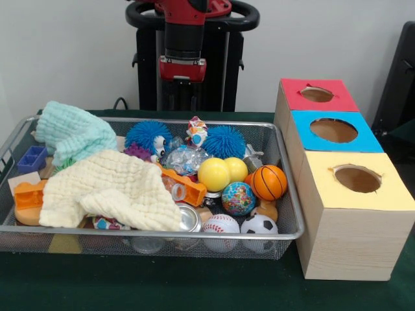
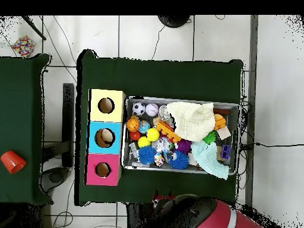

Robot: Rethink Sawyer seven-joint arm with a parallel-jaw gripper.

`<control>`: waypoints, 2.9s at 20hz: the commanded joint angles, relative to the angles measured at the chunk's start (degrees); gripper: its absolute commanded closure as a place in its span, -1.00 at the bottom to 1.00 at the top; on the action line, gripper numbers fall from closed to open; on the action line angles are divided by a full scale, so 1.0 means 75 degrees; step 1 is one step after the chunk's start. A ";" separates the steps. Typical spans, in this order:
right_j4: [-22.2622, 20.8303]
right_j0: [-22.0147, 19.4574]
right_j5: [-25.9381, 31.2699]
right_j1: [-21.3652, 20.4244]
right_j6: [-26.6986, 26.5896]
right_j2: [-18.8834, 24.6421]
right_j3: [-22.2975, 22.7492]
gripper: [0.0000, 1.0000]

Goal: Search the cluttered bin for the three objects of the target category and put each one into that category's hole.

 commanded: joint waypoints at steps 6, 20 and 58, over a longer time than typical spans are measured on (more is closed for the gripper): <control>0.0134 0.0346 -0.1145 0.1040 0.1099 -0.0169 -0.1473 -1.00; 0.0190 0.0361 -0.0627 0.0370 0.1341 -0.0126 -0.1074 -1.00; 0.1105 0.1103 -0.1762 -0.0810 0.1614 -0.0472 -0.0606 -1.00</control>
